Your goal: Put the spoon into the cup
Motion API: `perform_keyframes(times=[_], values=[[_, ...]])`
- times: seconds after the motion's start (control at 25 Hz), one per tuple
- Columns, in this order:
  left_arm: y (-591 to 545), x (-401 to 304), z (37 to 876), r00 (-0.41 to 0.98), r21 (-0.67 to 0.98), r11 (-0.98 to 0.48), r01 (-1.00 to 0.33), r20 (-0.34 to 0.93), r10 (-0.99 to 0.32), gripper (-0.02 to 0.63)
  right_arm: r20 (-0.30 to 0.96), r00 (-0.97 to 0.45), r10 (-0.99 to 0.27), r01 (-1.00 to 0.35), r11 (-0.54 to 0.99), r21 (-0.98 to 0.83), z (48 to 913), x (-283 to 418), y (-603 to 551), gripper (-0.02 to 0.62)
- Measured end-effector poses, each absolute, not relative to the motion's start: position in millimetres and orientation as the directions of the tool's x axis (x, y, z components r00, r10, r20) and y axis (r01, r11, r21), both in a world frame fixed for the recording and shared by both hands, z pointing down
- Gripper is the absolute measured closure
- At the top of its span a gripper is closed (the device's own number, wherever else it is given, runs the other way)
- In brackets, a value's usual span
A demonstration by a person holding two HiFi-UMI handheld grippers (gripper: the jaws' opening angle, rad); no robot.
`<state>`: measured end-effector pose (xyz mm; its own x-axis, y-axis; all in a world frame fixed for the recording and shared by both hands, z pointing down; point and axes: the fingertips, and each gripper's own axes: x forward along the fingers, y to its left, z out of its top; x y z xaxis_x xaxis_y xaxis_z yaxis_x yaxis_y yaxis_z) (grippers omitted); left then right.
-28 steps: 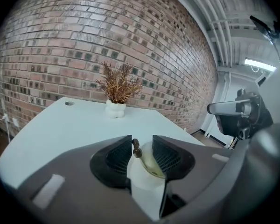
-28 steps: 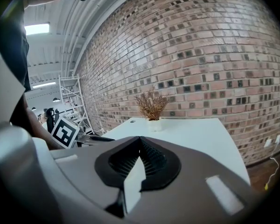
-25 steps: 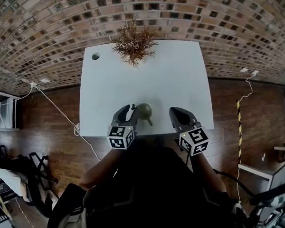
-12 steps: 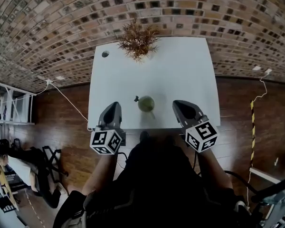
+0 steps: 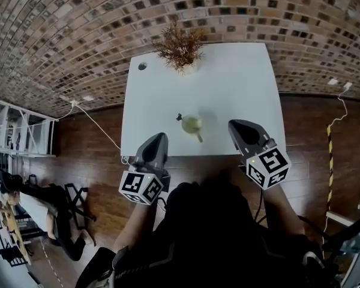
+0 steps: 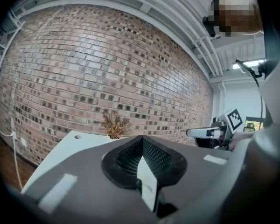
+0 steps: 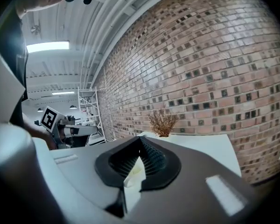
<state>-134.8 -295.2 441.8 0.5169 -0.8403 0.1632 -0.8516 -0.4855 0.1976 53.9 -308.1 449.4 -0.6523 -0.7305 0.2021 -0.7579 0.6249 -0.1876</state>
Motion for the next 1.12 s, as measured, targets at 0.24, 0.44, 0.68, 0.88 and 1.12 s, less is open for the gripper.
perform_keyframes(times=[0.24,0.44,0.68,0.88,1.12], values=[[-267,-130,427,0.633,0.159,-0.614,-0.773,0.139,-0.761,0.603,0.206,-0.585,-0.785,-0.811,0.555,-0.187,433,45,-285,0.589],[-244,-164,422,0.662,0.203,-0.634,-0.746,0.126,-0.739,0.603,0.216,-0.553,-0.805,-0.832,0.521,-0.191,420,27,-253,0.589],[-228,-177,432,0.708,0.236,-0.675,-0.699,0.100,-0.699,0.603,0.228,-0.499,-0.836,-0.866,0.482,-0.132,409,22,-218,0.589],[-207,-162,420,0.727,0.239,-0.696,-0.677,0.073,-0.683,0.603,0.246,-0.493,-0.835,-0.870,0.476,-0.127,411,25,-181,0.589],[-179,-141,397,0.690,0.212,-0.665,-0.716,0.074,-0.720,0.603,0.208,-0.540,-0.816,-0.842,0.525,-0.125,400,44,-165,0.589]])
